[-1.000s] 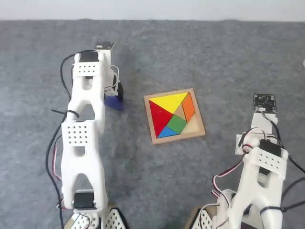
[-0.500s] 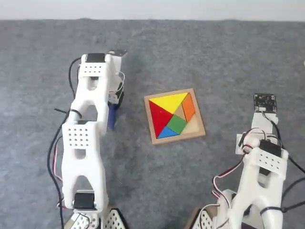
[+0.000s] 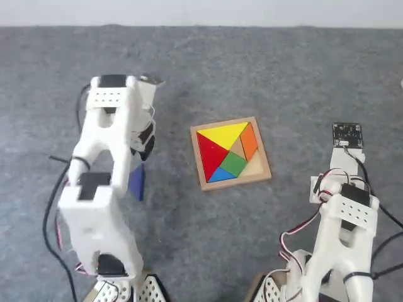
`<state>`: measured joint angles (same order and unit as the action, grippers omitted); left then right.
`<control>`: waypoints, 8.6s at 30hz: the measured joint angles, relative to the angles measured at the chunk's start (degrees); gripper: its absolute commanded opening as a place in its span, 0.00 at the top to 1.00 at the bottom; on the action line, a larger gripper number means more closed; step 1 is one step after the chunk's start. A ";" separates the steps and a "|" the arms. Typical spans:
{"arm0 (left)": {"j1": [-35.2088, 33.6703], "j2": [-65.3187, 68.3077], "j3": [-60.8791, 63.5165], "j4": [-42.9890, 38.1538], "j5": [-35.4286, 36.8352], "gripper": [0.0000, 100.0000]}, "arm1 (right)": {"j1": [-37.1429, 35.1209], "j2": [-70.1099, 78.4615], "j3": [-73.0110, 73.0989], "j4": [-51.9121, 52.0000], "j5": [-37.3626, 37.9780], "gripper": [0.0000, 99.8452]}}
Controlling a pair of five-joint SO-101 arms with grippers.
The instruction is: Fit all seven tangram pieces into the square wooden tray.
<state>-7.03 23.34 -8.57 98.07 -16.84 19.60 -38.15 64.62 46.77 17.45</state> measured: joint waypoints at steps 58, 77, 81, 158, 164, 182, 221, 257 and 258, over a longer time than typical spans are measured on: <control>-3.43 -3.16 27.43 -24.18 1.23 0.81 | 0.00 0.00 0.00 0.00 0.18 0.99; 3.96 -5.01 27.69 -20.84 2.73 0.89 | 0.00 0.00 0.00 0.00 0.18 0.99; 6.15 -9.49 28.13 -17.14 3.08 0.80 | 0.00 0.00 0.00 0.00 0.18 0.99; 4.57 -36.04 47.74 -19.34 -4.13 0.77 | 0.00 0.00 0.00 0.00 0.18 0.99; 2.29 -23.65 47.65 -26.29 -4.92 0.77 | 0.00 0.00 0.00 0.00 0.18 0.99; 2.11 -13.27 41.67 -27.60 -5.10 0.76 | 0.00 0.00 0.00 0.00 0.18 0.99; 10.11 -17.76 40.79 -28.31 -1.23 0.87 | -0.09 0.00 0.00 0.00 0.18 0.99; 8.26 -9.41 24.97 -29.45 -22.33 0.77 | -0.09 0.00 0.09 0.00 0.18 0.99; 8.26 -9.41 24.79 -29.45 -24.18 0.77 | -0.09 0.00 0.09 0.00 0.18 0.99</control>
<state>1.23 13.93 16.22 68.62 -41.01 19.52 -38.15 64.70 46.77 17.63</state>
